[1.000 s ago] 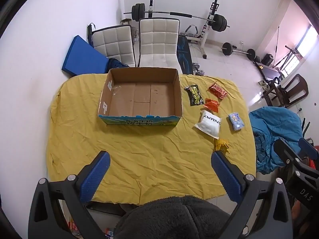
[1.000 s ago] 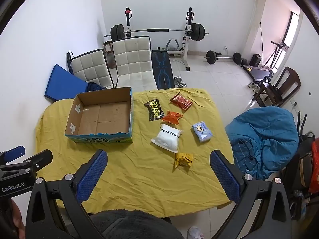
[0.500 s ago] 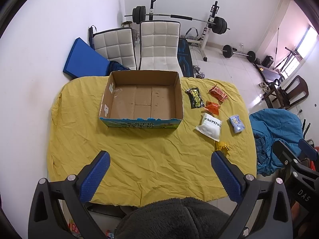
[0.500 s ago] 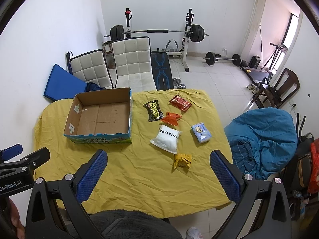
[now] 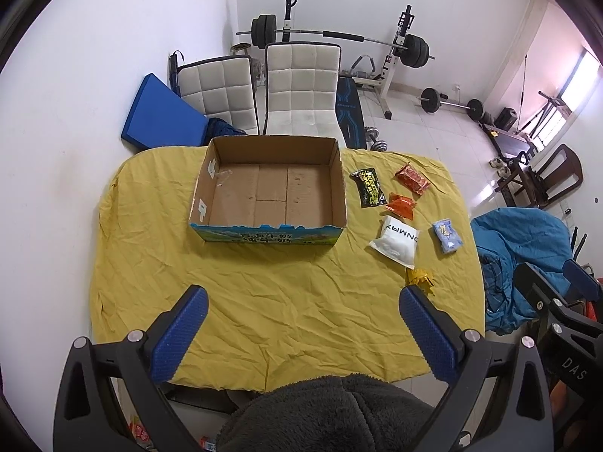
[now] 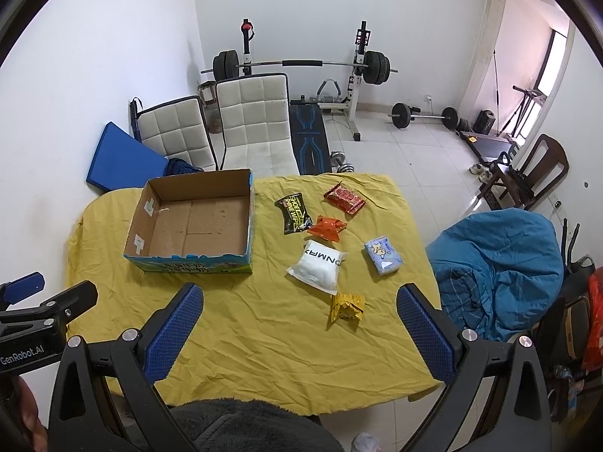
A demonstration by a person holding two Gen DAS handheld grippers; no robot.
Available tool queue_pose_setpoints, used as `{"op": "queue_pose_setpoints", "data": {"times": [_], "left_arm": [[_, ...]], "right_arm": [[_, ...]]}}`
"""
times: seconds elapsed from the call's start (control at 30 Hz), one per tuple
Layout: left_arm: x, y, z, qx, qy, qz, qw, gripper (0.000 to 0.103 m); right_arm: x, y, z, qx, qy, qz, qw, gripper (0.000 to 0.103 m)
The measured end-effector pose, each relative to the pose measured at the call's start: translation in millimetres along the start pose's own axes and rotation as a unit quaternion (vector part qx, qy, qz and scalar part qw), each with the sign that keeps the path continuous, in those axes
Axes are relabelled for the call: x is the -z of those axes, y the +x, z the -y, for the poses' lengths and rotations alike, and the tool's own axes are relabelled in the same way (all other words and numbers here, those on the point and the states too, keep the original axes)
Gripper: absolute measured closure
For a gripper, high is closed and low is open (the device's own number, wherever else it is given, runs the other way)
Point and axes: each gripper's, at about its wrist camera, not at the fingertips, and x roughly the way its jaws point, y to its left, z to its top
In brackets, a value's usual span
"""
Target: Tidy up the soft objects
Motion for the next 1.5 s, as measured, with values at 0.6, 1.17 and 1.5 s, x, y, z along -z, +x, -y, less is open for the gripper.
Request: {"op": "queue_pose_setpoints", "data": {"times": [0.6, 1.17, 1.5], "left_arm": [[0, -3, -3, 0.0, -0.004, 0.005, 1.0, 0.0], [8, -8, -9, -0.002, -0.011, 0.015, 0.9998, 0.0], [11, -8, -10, -0.002, -0.013, 0.014, 0.9998, 0.0]], "right_arm": [[3, -9, 0, 0.004, 0.0, 0.015, 1.0, 0.0], [5, -14, -1, 0.002, -0.002, 0.021, 1.0, 0.0], [4, -21, -4, 0.003, -0.004, 0.027, 1.0, 0.0]]}}
